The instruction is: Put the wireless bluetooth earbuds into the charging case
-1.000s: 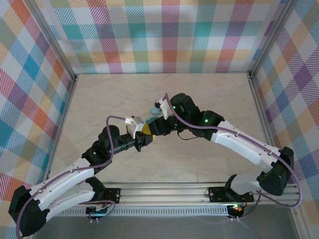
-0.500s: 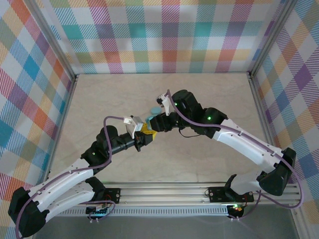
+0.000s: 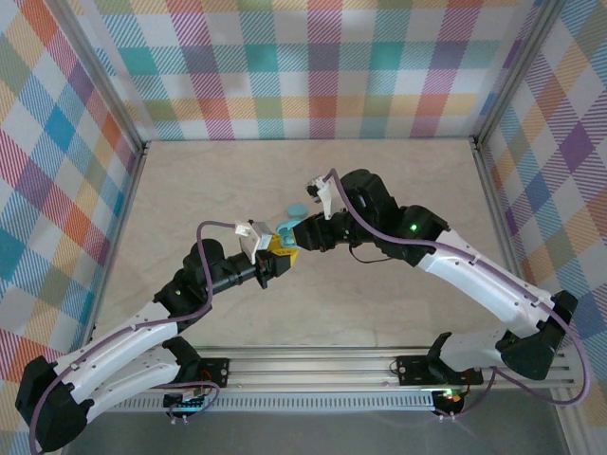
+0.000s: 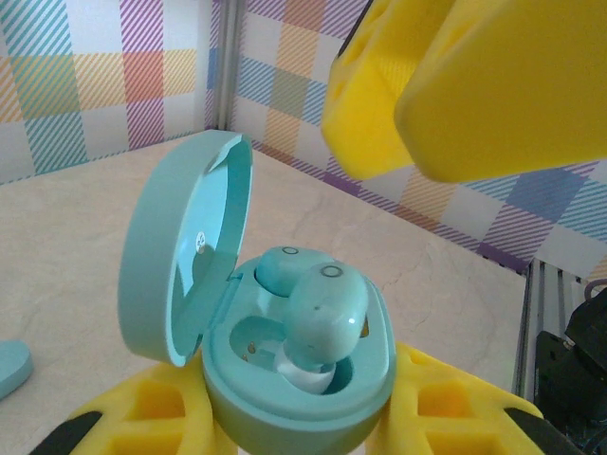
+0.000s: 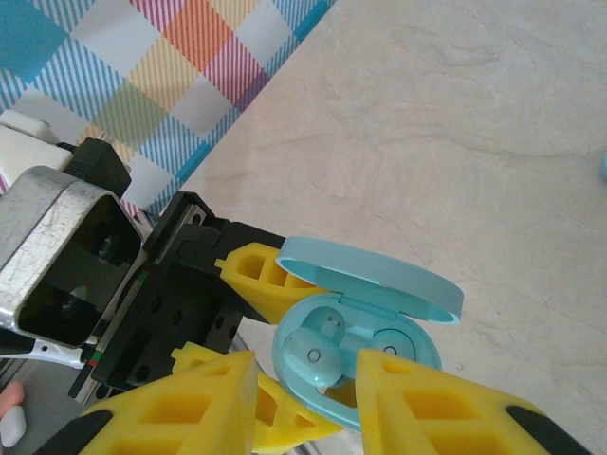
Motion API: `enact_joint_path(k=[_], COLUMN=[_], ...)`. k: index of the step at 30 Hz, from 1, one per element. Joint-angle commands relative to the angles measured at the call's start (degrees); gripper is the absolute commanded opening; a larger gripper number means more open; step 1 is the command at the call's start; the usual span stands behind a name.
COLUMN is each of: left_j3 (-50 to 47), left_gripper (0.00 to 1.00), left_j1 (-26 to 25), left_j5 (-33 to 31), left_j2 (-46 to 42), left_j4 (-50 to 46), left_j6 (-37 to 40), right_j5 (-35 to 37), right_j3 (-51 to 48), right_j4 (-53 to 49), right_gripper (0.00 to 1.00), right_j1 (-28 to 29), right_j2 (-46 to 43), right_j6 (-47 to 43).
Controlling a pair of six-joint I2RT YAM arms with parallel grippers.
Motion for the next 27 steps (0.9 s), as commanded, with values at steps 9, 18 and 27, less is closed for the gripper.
enact_joint_path(k=[9,18,27], left_j3=[0.33,0.42,-0.03], left_gripper=[0.0,0.0,0.0], left_j1=[-0.61,-0.6,-0.56], left_j5=[0.77,1.08,0.89], left_j2=[-0.43,0.0,-1.34], left_j4=[2.69,2.71,2.13], left_j6=[1.39,1.74,2.62], right_j5=[-1.08,-2.41,-0.3], right_j3=[1.94,2.94,5.73], right_j4=[-3.8,-3.76,-6.66], right_gripper=[0.33,0.22,0.22], right_j1=[1.67,2.67,2.77], right_j2=[-0.49,2.28,5.74], right_j6=[2.89,2.88,2.56])
